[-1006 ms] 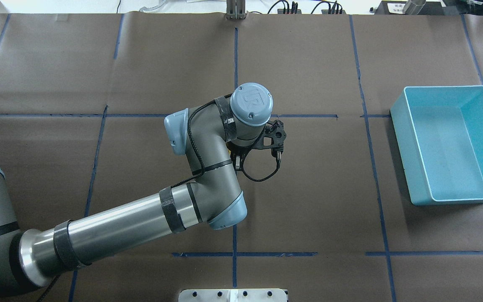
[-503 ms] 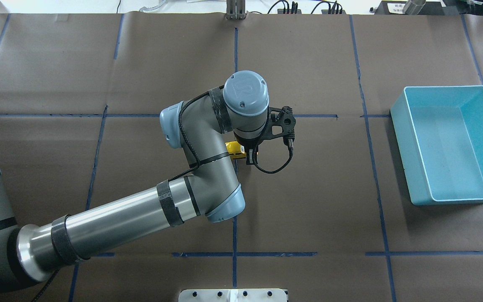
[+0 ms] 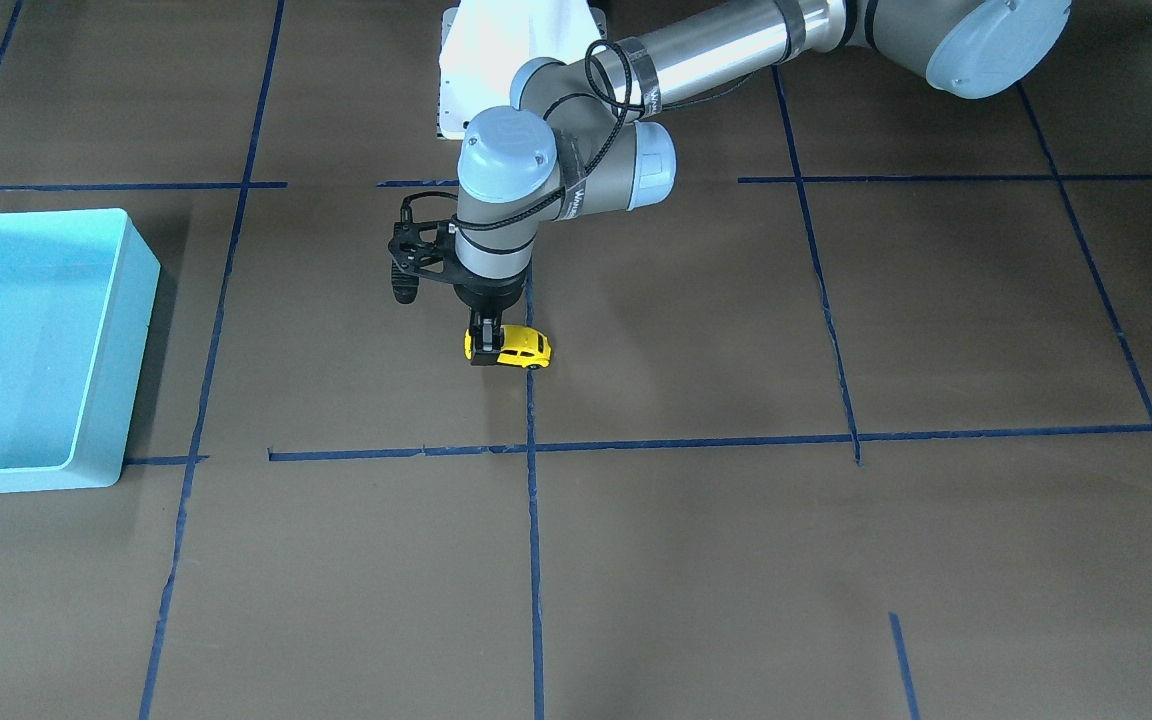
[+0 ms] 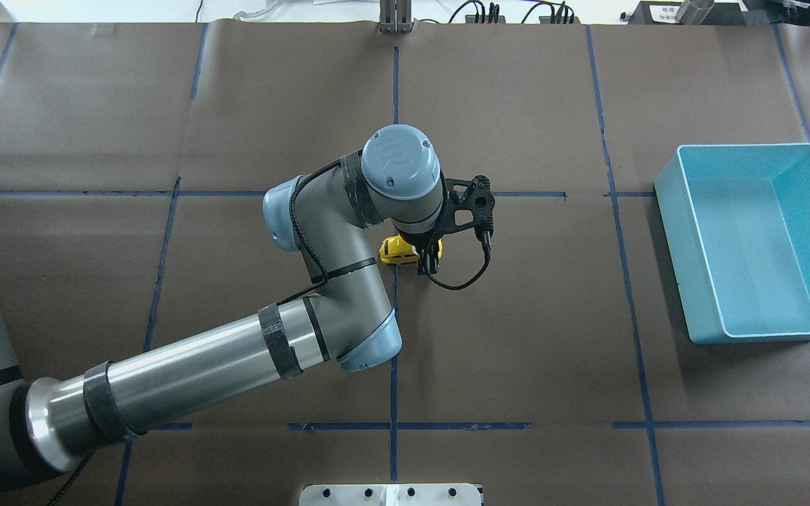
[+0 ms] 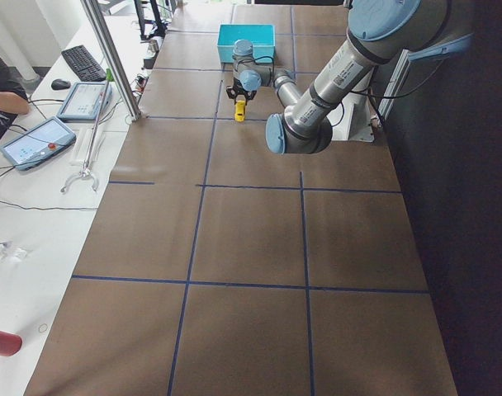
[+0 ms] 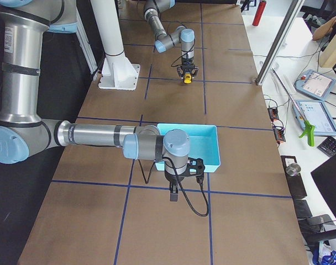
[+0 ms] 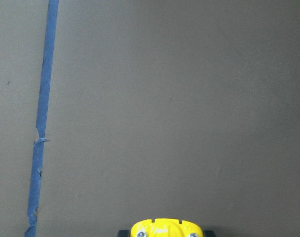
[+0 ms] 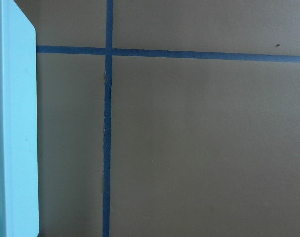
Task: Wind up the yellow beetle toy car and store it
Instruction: 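Drag the car backward, away from the blue bin, with the left gripper, then open the left gripper to release the car so it rolls toward the bin, then retract the left arm while the right arm moves toward the car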
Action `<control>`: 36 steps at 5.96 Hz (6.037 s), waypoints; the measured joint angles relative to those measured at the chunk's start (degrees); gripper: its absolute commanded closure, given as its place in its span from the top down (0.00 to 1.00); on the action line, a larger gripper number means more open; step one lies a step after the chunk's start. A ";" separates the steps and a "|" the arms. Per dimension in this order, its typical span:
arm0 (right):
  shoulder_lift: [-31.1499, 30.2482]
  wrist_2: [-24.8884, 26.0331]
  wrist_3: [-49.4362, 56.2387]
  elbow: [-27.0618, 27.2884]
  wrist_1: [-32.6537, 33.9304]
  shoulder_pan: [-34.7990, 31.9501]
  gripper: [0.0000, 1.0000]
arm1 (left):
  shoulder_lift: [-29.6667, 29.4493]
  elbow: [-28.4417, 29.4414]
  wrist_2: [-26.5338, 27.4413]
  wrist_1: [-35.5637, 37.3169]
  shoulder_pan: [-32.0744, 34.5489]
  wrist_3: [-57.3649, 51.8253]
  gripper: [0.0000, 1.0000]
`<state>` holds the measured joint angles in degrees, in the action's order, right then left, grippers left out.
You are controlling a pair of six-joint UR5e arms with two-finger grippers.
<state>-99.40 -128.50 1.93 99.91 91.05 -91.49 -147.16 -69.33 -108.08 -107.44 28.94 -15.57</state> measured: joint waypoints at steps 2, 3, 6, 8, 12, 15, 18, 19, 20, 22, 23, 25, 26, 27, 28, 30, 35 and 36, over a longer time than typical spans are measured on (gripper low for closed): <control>0.00 -0.34 0.00 0.01 0.00 0.00 1.00 | 1.00 0.06 0.06 -1.27 -0.02 0.01 0.02; 0.00 -0.41 0.00 -0.03 0.03 0.00 1.00 | 1.38 0.11 0.06 -1.60 -0.01 0.01 0.02; 0.00 -0.44 0.00 -0.06 0.00 0.00 1.00 | 1.77 0.08 -0.27 -1.92 0.16 0.08 0.02; 0.00 -0.44 0.00 -0.10 0.00 0.00 1.00 | 1.94 0.08 -1.56 -2.20 0.46 0.10 0.02; 0.06 -0.44 -0.02 -0.30 0.00 0.32 1.00 | 3.55 -0.19 -2.42 -3.30 1.03 -0.01 0.02; 2.81 0.03 -0.67 -4.02 -0.46 4.03 1.00 | 5.94 -1.48 -3.11 -4.44 1.90 -0.16 0.02; 7.06 -0.43 -0.81 -8.17 -0.40 5.23 1.00 | 10.82 -6.18 -3.52 -4.90 2.54 -0.19 0.02; 6.51 -0.50 -0.79 -7.21 -0.22 5.27 1.00 | 12.48 -7.50 -3.92 -5.40 2.97 -0.26 0.02; 5.37 -0.50 -0.79 -5.68 -0.13 5.27 1.00 | 13.84 -8.27 -4.82 -6.04 3.45 -0.34 0.02; 3.87 -0.31 -0.79 -3.86 -0.13 5.27 1.00 | 15.57 -9.04 -5.81 -6.66 3.89 -0.55 0.04; 3.74 -0.28 -0.76 -3.68 -0.10 5.25 1.00 | 16.05 -9.28 -5.89 -6.98 3.93 -0.62 0.99; 3.63 -0.27 -0.71 -3.59 -0.09 5.19 1.00 | 16.42 -9.39 -5.99 -7.68 4.09 -2.28 1.00; 3.61 -0.26 -0.73 -3.58 -0.09 5.15 1.00 | 16.44 -9.41 -5.94 -7.82 4.14 -2.77 1.00; 3.61 -0.26 -0.77 -3.58 -0.09 5.12 1.00 | 16.47 -9.41 -5.92 -7.86 4.18 -3.03 1.00; 3.60 -0.29 -0.78 -3.58 -0.09 5.11 1.00 | 16.47 -9.41 -5.92 -7.87 4.17 -3.18 1.00; 3.57 -0.37 -0.77 -3.54 -0.06 4.99 1.00 | 16.47 -9.36 -5.78 -7.67 4.08 -3.26 1.00; 17.50 2.11 -0.96 5.25 22.86 8.15 1.00 | 18.18 -9.35 -5.91 -4.30 6.36 -5.10 1.00; 23.18 2.70 -0.96 5.74 28.65 10.40 1.00 | 19.21 -9.34 -6.00 -2.78 7.72 -5.22 1.00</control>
<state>-76.22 -125.79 0.97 105.65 119.70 -81.09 -127.96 -78.67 -114.08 -110.23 36.67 -20.78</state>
